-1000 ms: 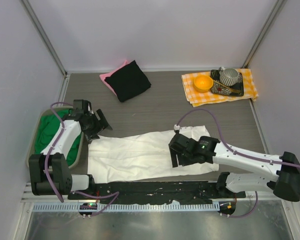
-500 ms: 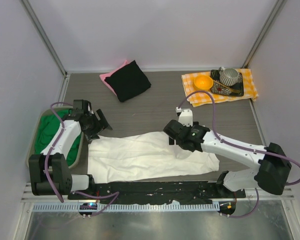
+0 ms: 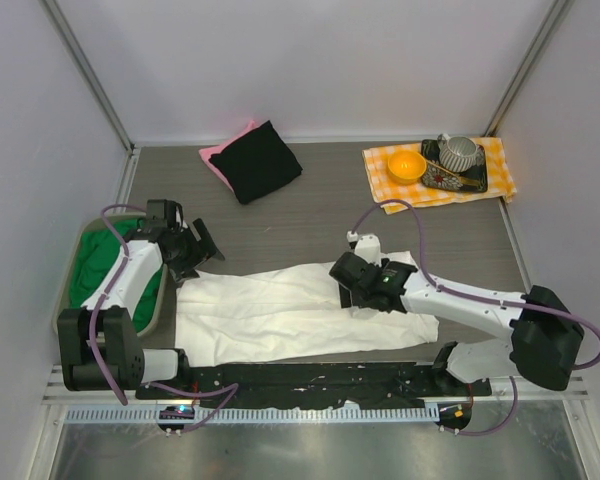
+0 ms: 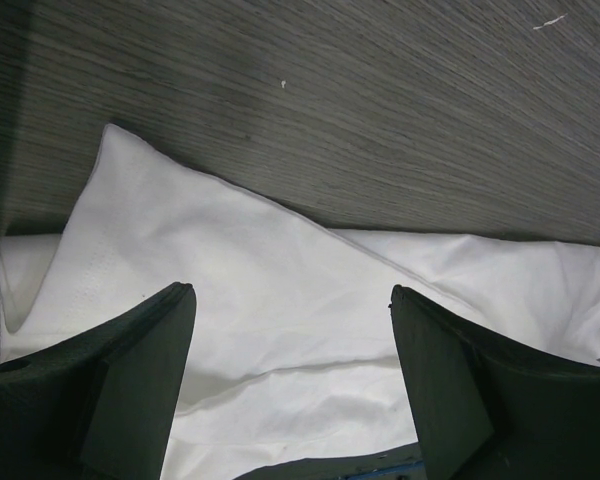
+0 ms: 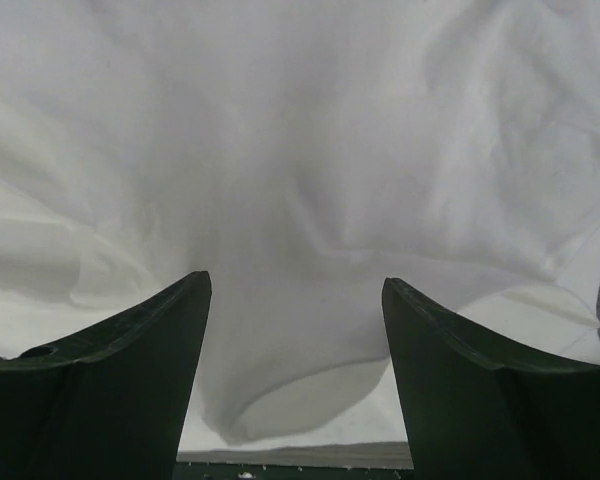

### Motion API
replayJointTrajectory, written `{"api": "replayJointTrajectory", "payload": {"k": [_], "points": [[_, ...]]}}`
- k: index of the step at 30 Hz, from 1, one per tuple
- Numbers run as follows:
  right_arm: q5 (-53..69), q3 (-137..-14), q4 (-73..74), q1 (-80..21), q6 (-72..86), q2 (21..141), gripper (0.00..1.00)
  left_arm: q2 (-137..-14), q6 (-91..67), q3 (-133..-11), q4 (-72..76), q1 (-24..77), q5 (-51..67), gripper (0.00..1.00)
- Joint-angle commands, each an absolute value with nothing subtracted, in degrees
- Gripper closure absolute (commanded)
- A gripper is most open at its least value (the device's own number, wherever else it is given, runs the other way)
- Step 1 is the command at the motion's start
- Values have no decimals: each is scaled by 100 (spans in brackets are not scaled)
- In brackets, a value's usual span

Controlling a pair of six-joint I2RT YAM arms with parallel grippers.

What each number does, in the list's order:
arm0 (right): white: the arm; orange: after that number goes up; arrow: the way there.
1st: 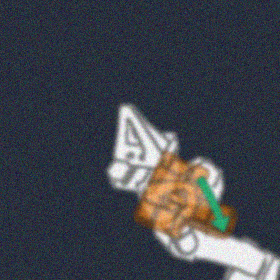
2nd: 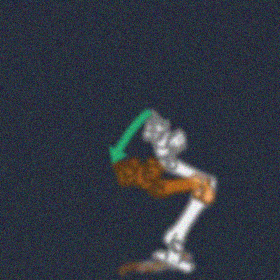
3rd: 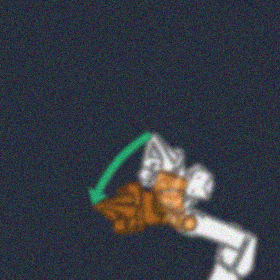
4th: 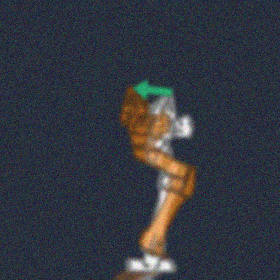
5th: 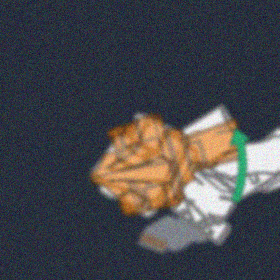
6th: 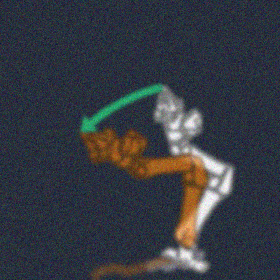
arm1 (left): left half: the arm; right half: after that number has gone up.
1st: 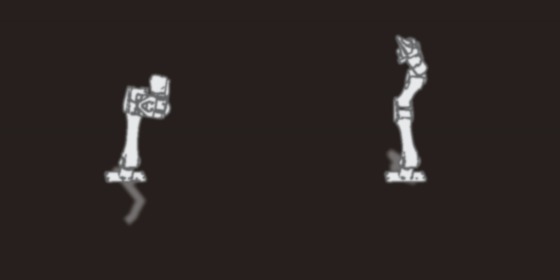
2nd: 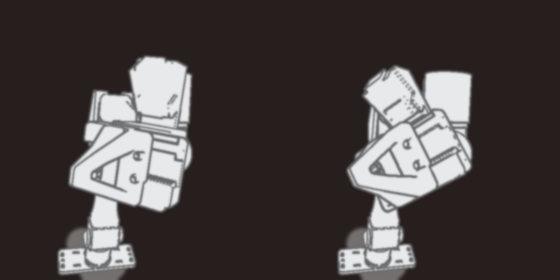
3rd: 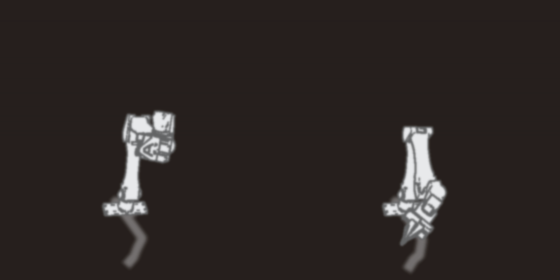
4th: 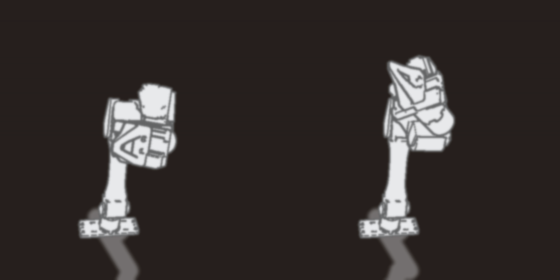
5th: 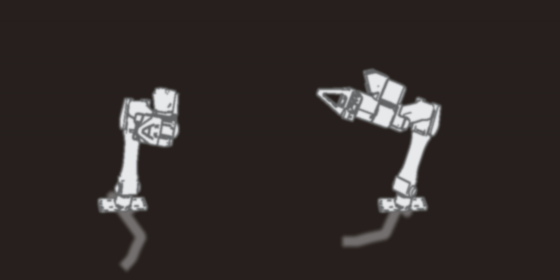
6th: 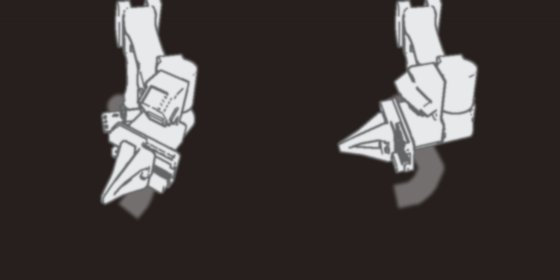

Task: Fold and stack the t-shirts

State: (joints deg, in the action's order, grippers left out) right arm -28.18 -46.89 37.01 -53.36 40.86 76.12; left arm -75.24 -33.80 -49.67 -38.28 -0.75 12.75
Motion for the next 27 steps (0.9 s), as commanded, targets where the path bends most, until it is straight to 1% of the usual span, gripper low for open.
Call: {"api": "replayJointTrajectory", "payload": {"k": [1, 6, 11, 14, 17, 21, 23, 27], "points": [[-2549, -4518, 4349, -5853, 4533, 7050, 25, -7348, -3261, -4983, -3683, -62, 1362, 17], [-2207, -4132, 4851, -6468, 5211, 6566, 28, -7304, -3261, -4983, -3665, -62, 1397, 17], [-2109, -3806, 5027, -7197, 5773, 6609, 28, -7234, -3261, -4940, -3674, -70, 1397, 17], [-2495, -4033, 5316, -7435, 5923, 6645, 29, -7225, -3261, -4913, -3656, -62, 1389, 17], [-3161, -4752, 5843, -7541, 6134, 6539, 29, -7225, -3243, -4922, -3674, -70, 1380, 17], [-3551, -5360, 6038, -7559, 5960, 6468, 29, -7242, -3234, -4922, -3674, -62, 1345, 17], [-3716, -5667, 6134, -7559, 5837, 6644, 29, -7251, -3243, -4922, -3683, -62, 1345, 17], [-3876, -5818, 6047, -7550, 5564, 7118, 29, -7251, -3243, -4922, -3691, -62, 1336, 17]]}}
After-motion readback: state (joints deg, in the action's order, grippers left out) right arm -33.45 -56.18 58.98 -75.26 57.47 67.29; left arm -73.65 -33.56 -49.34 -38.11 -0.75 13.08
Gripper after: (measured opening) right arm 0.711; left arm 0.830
